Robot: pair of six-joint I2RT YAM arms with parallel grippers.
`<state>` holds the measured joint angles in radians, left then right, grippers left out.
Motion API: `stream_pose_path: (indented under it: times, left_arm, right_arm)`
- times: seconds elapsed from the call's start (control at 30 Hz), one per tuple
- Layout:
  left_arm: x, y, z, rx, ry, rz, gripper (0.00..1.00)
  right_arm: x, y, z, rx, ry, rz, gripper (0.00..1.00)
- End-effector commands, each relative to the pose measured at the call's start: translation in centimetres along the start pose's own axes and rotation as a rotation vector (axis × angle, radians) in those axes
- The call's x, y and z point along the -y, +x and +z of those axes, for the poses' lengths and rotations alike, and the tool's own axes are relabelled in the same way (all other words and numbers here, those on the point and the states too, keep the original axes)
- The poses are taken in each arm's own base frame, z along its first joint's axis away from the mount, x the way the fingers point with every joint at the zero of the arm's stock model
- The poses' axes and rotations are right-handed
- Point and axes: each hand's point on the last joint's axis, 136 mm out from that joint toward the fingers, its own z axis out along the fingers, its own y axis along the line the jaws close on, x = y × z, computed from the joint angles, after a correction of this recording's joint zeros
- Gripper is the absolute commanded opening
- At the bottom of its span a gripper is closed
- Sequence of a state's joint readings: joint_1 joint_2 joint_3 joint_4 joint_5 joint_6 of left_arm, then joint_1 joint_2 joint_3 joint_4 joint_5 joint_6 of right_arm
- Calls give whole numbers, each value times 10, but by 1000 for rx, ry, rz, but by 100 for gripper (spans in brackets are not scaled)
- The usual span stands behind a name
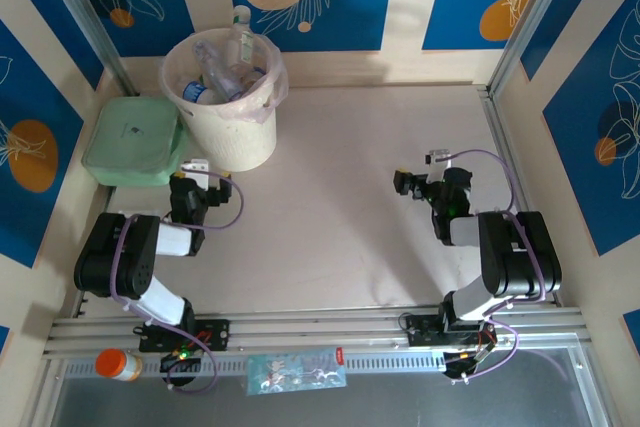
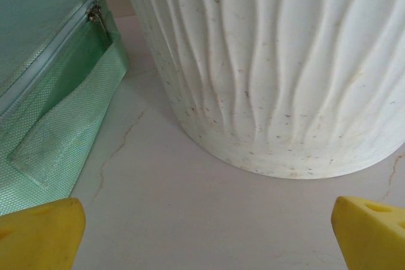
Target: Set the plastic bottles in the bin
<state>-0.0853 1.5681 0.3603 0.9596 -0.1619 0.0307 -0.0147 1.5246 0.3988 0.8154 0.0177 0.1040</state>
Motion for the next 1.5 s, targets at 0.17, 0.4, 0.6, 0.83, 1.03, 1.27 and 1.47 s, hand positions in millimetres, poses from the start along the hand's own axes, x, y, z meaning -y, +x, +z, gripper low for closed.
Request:
stream_pose_path:
  times: [0.17,0.4,0.6,0.83,1.03,1.27,1.47]
  left_arm:
    - [-6,-3,1,9,-26,-15,99]
    - [-5,-4,1,11,-28,-13,99]
    - [-5,-4,0,14,-25,-14,99]
    - [-5,-4,-1,18,-25,-13,99]
    - [-5,-3,-1,15,-24,-12,99]
    - [-4,-3,0,13,-25,-10,99]
    - [-4,-3,0,14,-25,-10,99]
  right_arm:
    - [-10,-6,1,9,-64,-30,99]
    - [-9,-6,0,12,-64,-29,99]
    - [-10,-7,0,15,-68,-30,99]
    - [-10,-7,0,12,-73,-27,99]
    - [-10,-7,0,12,-73,-28,99]
    - [-10,-7,0,13,-73,-29,99]
    - [-10,-7,0,13,-74,-29,99]
